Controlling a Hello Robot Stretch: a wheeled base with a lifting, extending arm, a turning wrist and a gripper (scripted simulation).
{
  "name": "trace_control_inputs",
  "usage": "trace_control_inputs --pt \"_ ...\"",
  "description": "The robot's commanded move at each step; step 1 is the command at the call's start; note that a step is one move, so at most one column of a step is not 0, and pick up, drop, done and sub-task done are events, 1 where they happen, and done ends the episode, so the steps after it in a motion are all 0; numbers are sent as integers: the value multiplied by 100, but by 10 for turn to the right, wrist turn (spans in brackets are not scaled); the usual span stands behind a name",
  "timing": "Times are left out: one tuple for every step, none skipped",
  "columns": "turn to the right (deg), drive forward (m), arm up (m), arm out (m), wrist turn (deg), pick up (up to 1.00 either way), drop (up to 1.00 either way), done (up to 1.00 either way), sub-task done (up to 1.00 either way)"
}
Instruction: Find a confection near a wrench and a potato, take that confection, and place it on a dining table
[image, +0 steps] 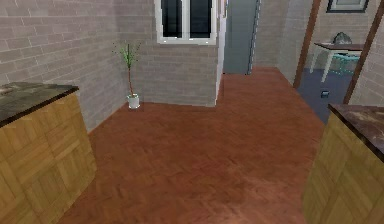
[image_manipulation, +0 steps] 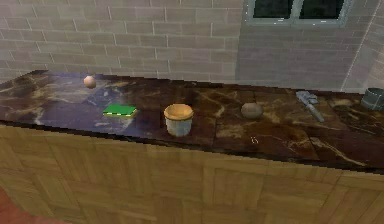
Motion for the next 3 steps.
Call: trace_control_inputs --pt "0 0 38 0 0 0 0 0 0" --pt "0 0 0 34 0 0 0 0 0" --pt "0 0 0 0 450 0 0 0 0"
